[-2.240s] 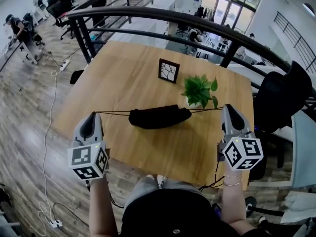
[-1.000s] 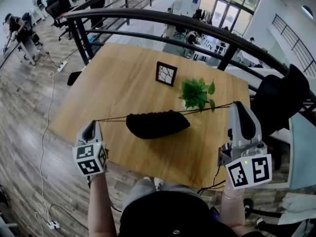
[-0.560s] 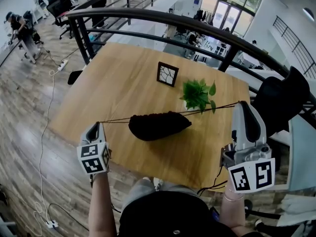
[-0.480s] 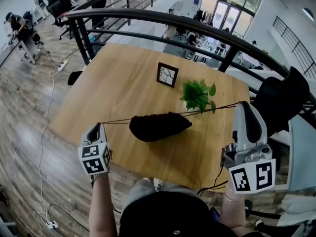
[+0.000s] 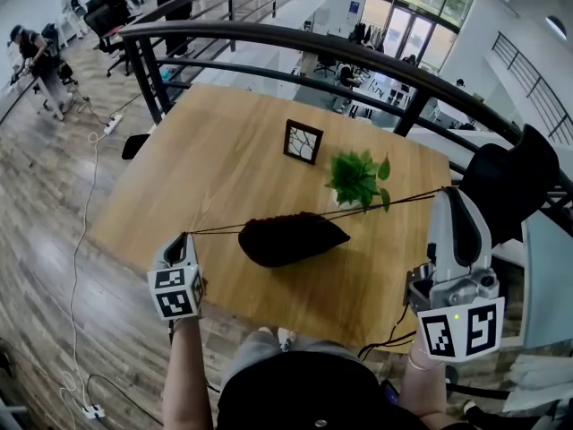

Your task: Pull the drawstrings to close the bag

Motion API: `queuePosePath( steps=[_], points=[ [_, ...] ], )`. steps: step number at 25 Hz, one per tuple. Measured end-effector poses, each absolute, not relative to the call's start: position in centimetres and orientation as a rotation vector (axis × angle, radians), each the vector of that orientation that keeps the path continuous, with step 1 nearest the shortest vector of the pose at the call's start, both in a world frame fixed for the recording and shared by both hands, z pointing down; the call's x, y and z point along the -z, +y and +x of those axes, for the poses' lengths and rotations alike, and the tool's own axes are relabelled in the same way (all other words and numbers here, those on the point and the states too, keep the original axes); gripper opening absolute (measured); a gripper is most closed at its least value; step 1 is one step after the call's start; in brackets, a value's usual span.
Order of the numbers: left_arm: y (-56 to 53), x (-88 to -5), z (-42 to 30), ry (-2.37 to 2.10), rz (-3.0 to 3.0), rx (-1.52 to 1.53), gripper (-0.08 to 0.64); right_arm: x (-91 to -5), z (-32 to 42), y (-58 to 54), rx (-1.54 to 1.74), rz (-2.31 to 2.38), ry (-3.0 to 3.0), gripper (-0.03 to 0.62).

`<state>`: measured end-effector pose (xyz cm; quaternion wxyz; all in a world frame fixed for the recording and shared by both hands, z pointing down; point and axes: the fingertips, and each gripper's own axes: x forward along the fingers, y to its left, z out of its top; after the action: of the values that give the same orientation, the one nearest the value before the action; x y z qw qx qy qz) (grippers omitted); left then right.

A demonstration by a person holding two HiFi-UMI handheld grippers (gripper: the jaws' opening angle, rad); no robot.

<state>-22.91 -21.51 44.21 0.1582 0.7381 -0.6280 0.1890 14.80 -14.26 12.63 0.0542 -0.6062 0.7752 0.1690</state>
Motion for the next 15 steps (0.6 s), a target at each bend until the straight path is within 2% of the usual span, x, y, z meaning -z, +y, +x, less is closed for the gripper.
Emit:
queuePosePath(
  steps=[15],
  points=[
    [-21.2, -47.0, -22.3, -1.754, 2.092, -0.626, 0.026, -10.9, 14.2, -13.1, -0.571, -1.795, 2.334, 0.025]
  ],
)
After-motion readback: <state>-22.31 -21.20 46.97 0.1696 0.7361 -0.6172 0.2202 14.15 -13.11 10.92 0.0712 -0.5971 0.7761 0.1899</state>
